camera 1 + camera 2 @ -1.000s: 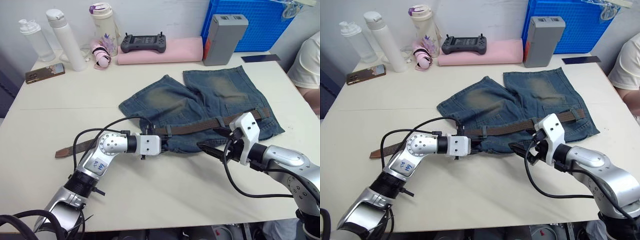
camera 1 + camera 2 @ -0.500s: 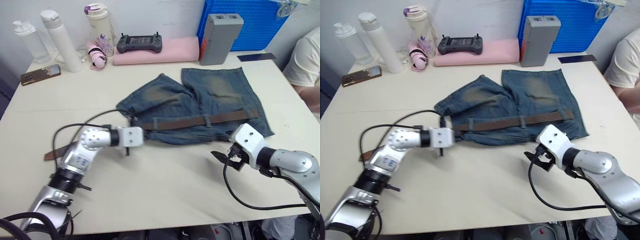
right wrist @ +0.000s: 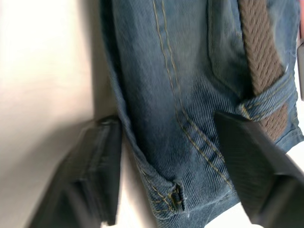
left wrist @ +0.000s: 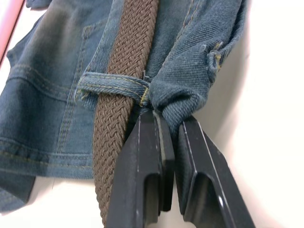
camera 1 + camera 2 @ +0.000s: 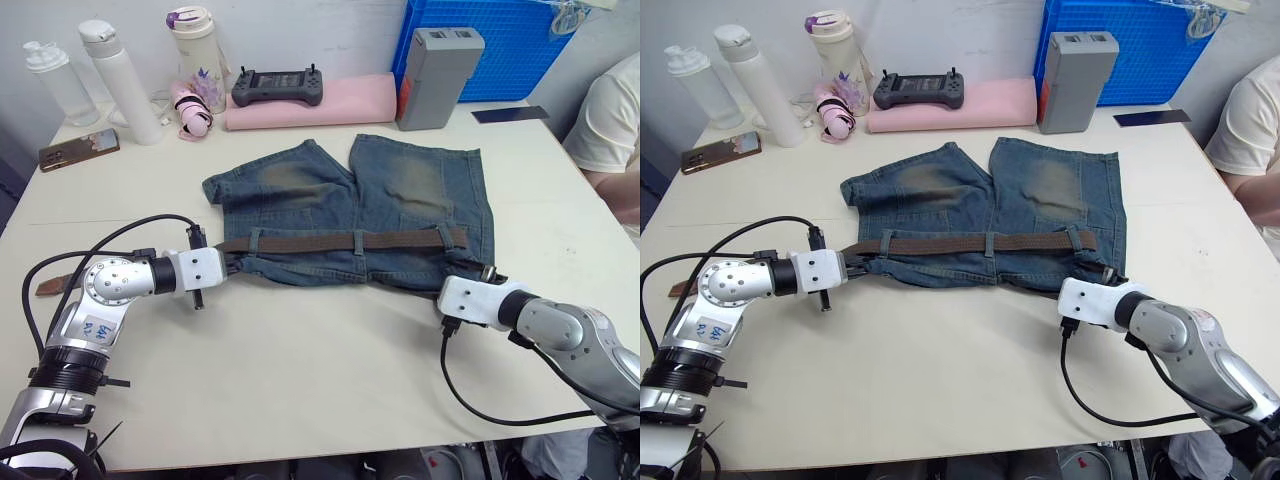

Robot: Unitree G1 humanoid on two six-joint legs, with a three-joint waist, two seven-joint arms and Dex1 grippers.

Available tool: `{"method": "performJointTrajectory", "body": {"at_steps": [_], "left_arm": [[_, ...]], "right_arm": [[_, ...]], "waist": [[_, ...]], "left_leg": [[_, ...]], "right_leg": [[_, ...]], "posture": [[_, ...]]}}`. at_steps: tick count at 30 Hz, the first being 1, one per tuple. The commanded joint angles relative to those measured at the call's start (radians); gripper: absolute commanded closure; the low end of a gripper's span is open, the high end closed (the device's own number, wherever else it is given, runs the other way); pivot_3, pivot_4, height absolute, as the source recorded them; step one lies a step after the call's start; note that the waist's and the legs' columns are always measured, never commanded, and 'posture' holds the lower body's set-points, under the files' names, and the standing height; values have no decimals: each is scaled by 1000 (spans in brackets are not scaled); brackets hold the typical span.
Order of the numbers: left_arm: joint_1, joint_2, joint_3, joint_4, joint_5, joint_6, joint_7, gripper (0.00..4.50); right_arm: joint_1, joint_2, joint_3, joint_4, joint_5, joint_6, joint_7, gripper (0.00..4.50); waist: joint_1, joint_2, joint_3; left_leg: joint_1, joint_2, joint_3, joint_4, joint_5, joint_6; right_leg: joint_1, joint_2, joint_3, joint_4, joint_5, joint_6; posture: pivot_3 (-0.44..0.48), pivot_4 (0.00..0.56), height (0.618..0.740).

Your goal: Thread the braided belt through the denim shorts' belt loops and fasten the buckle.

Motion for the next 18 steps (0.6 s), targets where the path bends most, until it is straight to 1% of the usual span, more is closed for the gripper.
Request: {"method": "performJointTrajectory", "body": {"at_steps": [1,2,3,4,5,8,14,18], "left_arm": [[26,88,90,74,22,-38,51,4500],[33,103,101,95,25,-48,60,4500],[42,122,110,119,28,-61,67,4500],[50,136,118,138,33,-74,75,4500],[59,146,126,152,35,-80,84,4500],[100,156,139,138,16,-91,81,4500],[199,118,134,4,-48,-44,48,4500],[233,115,132,-25,-40,-27,50,4500]], "right_arm": [[-34,55,26,19,-51,14,16,2889],[-49,72,35,18,-57,16,18,3201],[-67,93,47,18,-62,18,19,3691],[-84,115,59,18,-73,17,20,4020],[-102,138,73,21,-83,12,21,4479],[-138,187,108,35,-108,6,30,4479],[-166,229,122,99,-130,29,75,4479],[-175,239,117,128,-134,28,95,4479]], "waist": [[-7,0,0],[-10,0,0],[-14,0,0],[-17,0,0],[-20,0,1],[-21,0,1],[-22,0,1],[-16,-1,0]], "left_leg": [[0,0,0,0,0,0],[0,1,0,0,0,0],[0,1,0,0,0,0],[1,2,0,0,0,0],[1,2,0,-1,0,0],[0,2,0,-1,0,0],[0,4,0,-1,0,0],[2,5,0,0,0,0]], "right_leg": [[0,0,0,0,0,0],[0,0,0,0,0,0],[0,1,0,0,0,0],[-1,1,1,1,0,0],[-1,1,1,1,0,0],[-2,1,0,2,-1,-1],[-3,0,1,2,-1,-1],[-1,0,1,3,-1,-1]], "posture": [[0,150,705],[0,150,705],[0,150,705],[0,150,705],[0,150,705],[0,150,705],[0,150,705],[0,150,705]]}}
